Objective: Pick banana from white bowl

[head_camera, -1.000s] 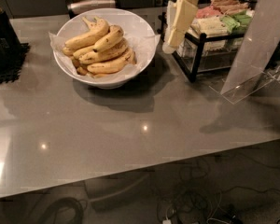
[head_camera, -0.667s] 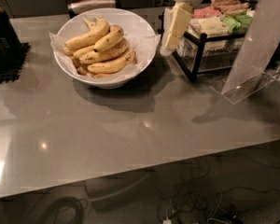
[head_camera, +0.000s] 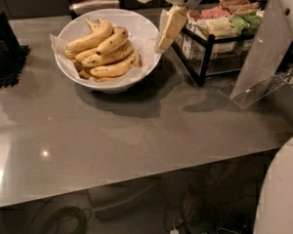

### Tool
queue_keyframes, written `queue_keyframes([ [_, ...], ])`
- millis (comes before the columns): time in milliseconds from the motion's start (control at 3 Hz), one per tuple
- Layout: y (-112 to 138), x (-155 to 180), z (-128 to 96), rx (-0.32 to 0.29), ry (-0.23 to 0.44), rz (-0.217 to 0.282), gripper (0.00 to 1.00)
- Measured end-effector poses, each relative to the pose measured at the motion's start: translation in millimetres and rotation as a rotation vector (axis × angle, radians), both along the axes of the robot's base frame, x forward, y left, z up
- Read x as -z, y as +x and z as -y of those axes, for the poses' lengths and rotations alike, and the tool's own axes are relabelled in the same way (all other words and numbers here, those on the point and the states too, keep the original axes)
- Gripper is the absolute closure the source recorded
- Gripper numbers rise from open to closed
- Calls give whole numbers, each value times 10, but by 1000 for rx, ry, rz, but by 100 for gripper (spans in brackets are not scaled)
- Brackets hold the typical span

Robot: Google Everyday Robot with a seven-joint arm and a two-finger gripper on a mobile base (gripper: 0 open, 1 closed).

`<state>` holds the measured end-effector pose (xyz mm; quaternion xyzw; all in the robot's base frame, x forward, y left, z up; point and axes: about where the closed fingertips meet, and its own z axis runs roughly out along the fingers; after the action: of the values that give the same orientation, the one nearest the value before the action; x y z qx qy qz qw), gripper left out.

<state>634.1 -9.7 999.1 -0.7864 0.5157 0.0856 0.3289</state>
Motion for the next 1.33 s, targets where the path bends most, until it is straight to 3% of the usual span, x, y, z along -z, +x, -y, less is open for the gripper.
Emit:
queue_keyframes([
  [333,33,36,42,37,3,3,28],
  [667,209,95,-178,31,32,23,28],
  [1000,362,122,-504,-20,56,47,30],
  [1333,374,223,-793,-74,67,36,29],
])
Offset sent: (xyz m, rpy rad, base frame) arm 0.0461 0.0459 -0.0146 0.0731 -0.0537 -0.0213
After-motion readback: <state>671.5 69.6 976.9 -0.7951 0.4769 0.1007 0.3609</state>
